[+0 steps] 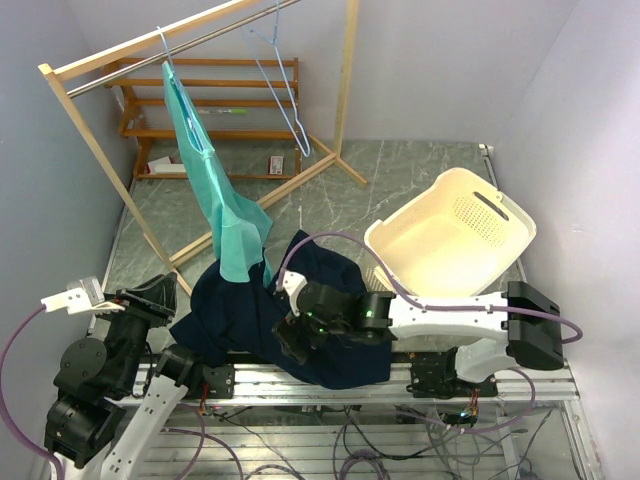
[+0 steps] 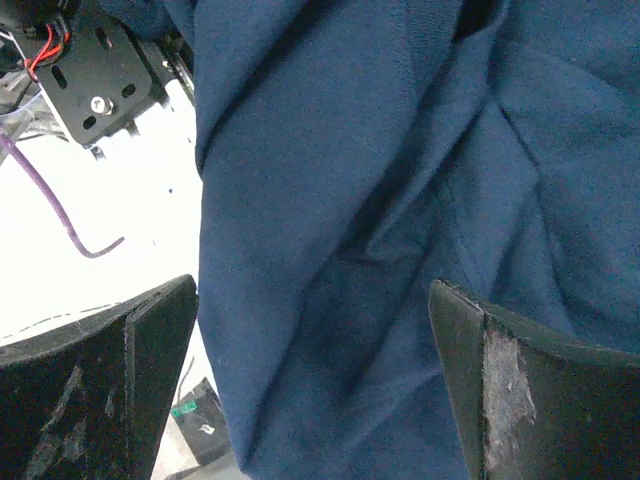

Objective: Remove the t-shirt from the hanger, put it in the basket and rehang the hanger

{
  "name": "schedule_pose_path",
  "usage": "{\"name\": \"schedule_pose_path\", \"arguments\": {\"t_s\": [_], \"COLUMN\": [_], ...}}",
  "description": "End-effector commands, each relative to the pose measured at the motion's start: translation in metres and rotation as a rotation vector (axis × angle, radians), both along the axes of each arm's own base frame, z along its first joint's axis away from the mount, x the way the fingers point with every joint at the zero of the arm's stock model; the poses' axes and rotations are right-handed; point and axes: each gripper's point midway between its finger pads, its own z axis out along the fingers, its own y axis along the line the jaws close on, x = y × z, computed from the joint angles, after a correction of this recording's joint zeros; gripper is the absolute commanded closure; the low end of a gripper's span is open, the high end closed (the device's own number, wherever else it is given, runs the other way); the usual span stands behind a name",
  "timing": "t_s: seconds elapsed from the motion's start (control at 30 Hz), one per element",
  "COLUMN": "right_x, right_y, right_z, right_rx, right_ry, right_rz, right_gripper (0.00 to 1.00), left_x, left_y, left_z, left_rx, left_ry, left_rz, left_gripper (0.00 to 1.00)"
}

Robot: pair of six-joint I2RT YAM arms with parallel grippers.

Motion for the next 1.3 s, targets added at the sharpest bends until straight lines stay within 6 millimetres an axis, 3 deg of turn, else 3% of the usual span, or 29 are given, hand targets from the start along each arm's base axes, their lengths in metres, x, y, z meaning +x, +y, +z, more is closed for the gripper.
{"name": "schedule_pose_path", "arguments": {"t_s": [0.0, 0.13, 0.37, 0.4, 0.47, 0.5, 0.57, 0.6, 0.67, 0.77, 0.83, 0.93, 1.13, 1.27], "right_x": [0.004, 0.004, 0.035, 0.038, 0.040, 0.041, 0.051, 0.058, 0.079, 0.123, 0.156, 0.198, 0.227, 0.212], "right_y": [0.014, 0.016, 0.010, 0.012, 0.019, 0.020, 0.030, 0.031, 0.031, 0.012, -0.012, -0.065, -0.166, -0.241], "right_z": [-0.008, -0.030, -0.067, -0.069, -0.073, -0.074, -0.056, -0.046, -0.010, 0.061, 0.117, 0.201, 0.347, 0.428], "right_rx": [0.022, -0.005, -0.136, -0.138, -0.129, -0.123, -0.074, -0.053, 0.023, 0.165, 0.281, 0.417, 0.565, 0.658], "right_ry": [-0.025, -0.007, -0.035, -0.026, 0.012, 0.039, 0.061, 0.060, 0.044, 0.016, -0.030, -0.142, -0.402, -0.595], "right_rz": [-0.058, -0.068, -0.204, -0.205, -0.168, -0.154, -0.149, -0.158, -0.189, -0.286, -0.374, -0.535, -0.821, -1.084], "right_gripper": [0.00, 0.00, 0.02, 0.08, 0.36, 0.58, 0.97, 1.00, 1.00, 1.00, 1.00, 1.00, 1.00, 1.00], "left_x": [-0.002, -0.002, -0.002, -0.002, -0.002, -0.002, -0.002, -0.002, -0.002, -0.002, -0.002, -0.002, -0.002, -0.002], "left_y": [0.004, 0.004, 0.004, 0.004, 0.004, 0.004, 0.003, 0.003, 0.004, 0.003, 0.003, 0.003, 0.002, 0.003], "left_z": [0.003, 0.003, 0.003, 0.003, 0.003, 0.003, 0.003, 0.003, 0.003, 0.003, 0.003, 0.003, 0.003, 0.003], "left_rx": [-0.017, -0.018, -0.018, -0.018, -0.017, -0.019, -0.019, -0.019, -0.019, -0.019, -0.019, -0.017, -0.017, -0.018], "left_ry": [-0.009, -0.007, -0.008, -0.008, -0.007, -0.008, -0.007, -0.006, -0.007, -0.007, -0.007, -0.007, -0.006, -0.008], "left_rz": [0.014, 0.015, 0.015, 0.013, 0.012, 0.012, 0.011, 0.010, 0.011, 0.010, 0.008, 0.006, 0.003, 0.004], "left_gripper": [0.55, 0.55, 0.55, 0.55, 0.55, 0.55, 0.55, 0.55, 0.55, 0.55, 0.55, 0.55, 0.55, 0.55]}}
